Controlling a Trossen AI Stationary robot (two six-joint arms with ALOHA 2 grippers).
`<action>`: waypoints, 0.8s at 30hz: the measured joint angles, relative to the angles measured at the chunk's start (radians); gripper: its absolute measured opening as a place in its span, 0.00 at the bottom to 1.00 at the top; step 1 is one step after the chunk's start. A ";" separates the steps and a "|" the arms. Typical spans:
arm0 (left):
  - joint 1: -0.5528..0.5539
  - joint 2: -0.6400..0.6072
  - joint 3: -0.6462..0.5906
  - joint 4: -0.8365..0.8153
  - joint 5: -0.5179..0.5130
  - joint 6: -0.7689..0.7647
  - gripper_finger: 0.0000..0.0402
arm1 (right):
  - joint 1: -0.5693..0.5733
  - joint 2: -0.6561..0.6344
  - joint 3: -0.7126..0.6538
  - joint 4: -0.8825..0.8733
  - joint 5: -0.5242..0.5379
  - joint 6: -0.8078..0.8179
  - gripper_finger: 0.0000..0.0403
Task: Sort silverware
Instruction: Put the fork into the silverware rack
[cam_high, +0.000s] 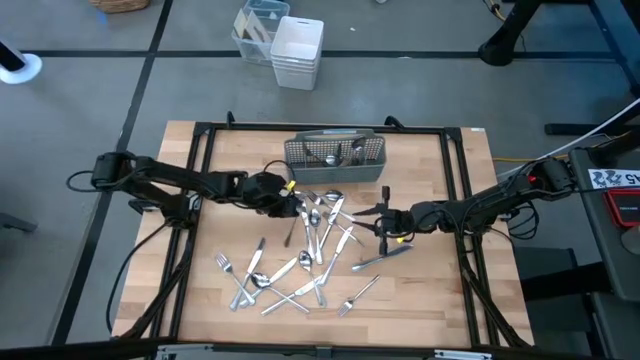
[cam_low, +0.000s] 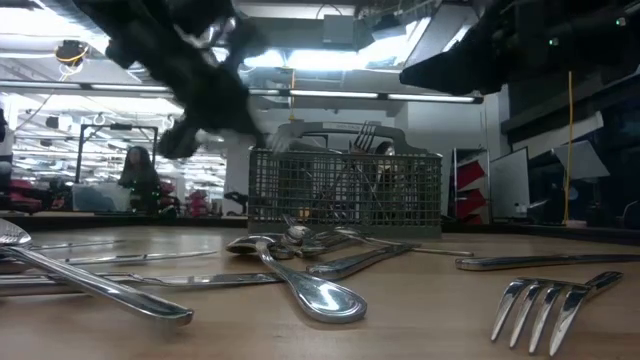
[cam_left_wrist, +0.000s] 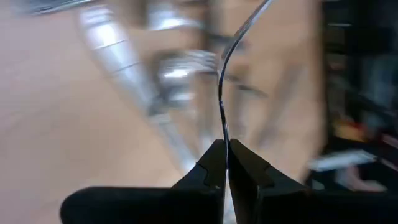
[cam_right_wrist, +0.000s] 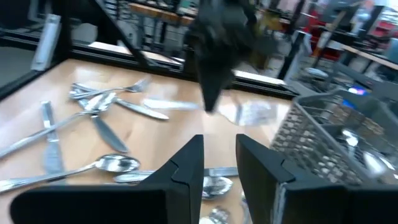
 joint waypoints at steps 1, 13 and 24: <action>-0.010 -0.013 0.000 0.048 -0.009 0.020 0.00 | 0.000 0.000 0.000 0.000 0.018 0.000 0.24; 0.030 -0.040 0.003 0.639 -0.330 0.998 0.00 | 0.000 0.000 0.000 -0.029 0.063 0.133 0.24; 0.193 0.080 0.003 0.762 -0.402 1.176 0.00 | -0.002 0.000 0.000 -0.043 0.069 0.148 0.24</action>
